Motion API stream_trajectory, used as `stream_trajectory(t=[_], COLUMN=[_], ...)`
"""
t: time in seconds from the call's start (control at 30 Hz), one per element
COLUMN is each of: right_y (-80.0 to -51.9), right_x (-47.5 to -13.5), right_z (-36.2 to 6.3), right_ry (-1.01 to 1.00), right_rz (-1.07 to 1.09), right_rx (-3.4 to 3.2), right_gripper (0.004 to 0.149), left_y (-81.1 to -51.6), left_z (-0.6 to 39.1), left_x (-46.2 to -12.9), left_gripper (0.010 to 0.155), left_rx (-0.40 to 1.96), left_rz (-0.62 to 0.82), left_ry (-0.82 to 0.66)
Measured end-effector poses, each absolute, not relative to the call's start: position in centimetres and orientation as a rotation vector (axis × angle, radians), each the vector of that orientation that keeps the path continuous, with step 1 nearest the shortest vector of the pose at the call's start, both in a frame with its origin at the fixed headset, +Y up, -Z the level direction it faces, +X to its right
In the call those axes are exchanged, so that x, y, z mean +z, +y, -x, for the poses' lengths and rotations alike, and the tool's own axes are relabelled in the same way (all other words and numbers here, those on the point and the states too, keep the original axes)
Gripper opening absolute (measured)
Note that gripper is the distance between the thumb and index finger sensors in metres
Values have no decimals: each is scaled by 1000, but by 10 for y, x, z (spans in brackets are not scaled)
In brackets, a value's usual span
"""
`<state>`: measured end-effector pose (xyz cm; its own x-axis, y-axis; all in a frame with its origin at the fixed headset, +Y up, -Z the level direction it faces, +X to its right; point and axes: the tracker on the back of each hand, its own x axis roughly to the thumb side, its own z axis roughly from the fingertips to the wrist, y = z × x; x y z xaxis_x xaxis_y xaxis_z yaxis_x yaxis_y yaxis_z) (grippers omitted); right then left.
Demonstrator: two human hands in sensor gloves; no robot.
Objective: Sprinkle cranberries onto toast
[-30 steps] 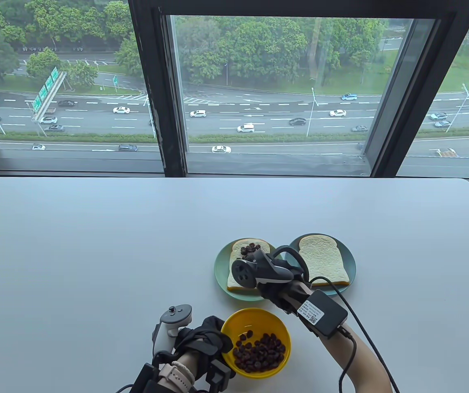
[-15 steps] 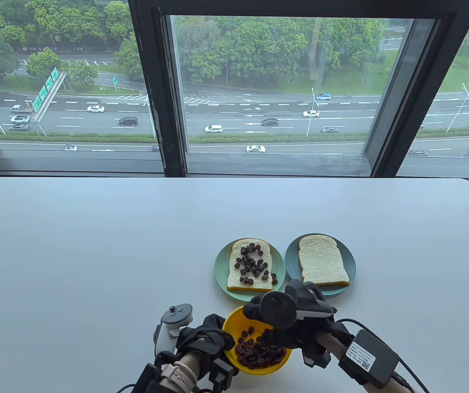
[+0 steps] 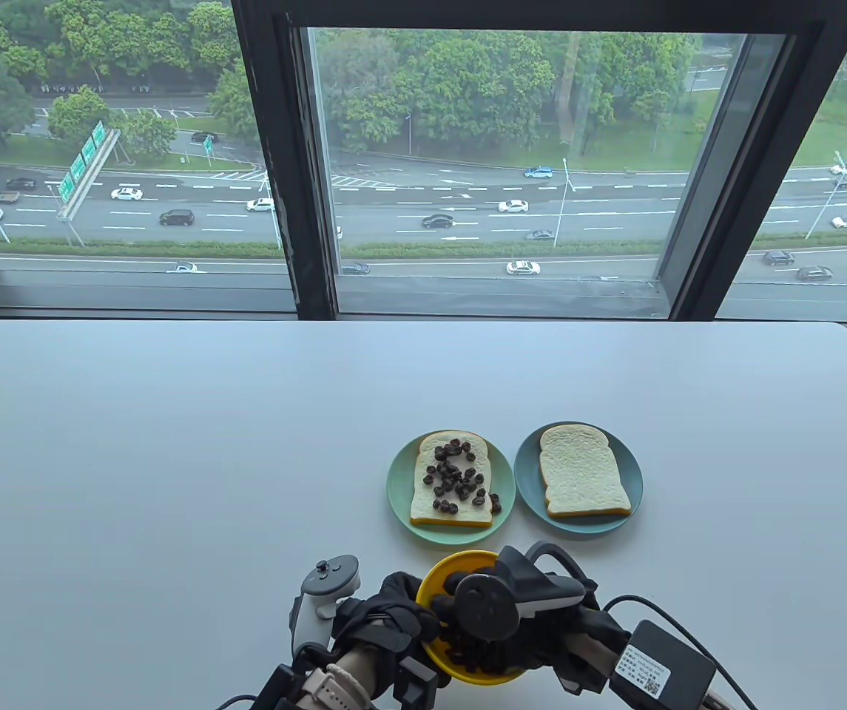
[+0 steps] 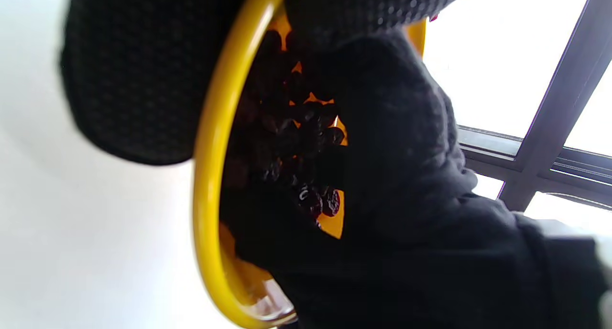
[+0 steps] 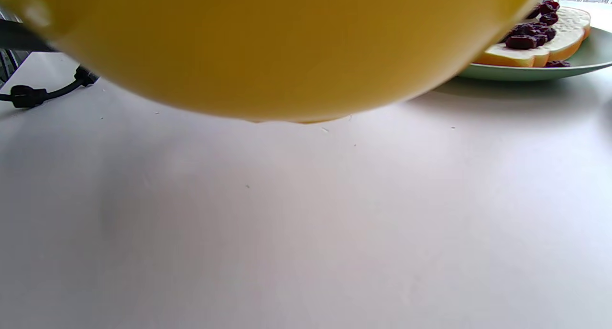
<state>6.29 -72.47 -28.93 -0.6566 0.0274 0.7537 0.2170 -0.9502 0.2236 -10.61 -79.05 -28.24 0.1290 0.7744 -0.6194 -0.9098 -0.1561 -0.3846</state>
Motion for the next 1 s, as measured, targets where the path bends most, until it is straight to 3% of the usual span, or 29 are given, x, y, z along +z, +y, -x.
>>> stream_trajectory(t=[0.13,0.27,0.37,0.77,1.0], right_y=[-719,-722,-722,-705,-694], right_x=[-280,-280,-279,-281,-289], right_z=[-57,-53,-54,-70,-82], right_ry=[-218,-251,-165,-48,-130], right_rz=[1215,1226,1237,1292,1322], right_rx=[-2725,-2679,-2682,-2798,-2927], right_gripper=[62,50,44,41,40], left_y=[-793,-795,-797,-803,-806], left_z=[103,102,102,107,103], left_x=[-280,-281,-284,-286,-286], left_gripper=[56,56,56,56,56], left_rx=[1502,1492,1483,1421,1420], left_rz=[911,905,894,911,947], left_ry=[192,192,184,220,191])
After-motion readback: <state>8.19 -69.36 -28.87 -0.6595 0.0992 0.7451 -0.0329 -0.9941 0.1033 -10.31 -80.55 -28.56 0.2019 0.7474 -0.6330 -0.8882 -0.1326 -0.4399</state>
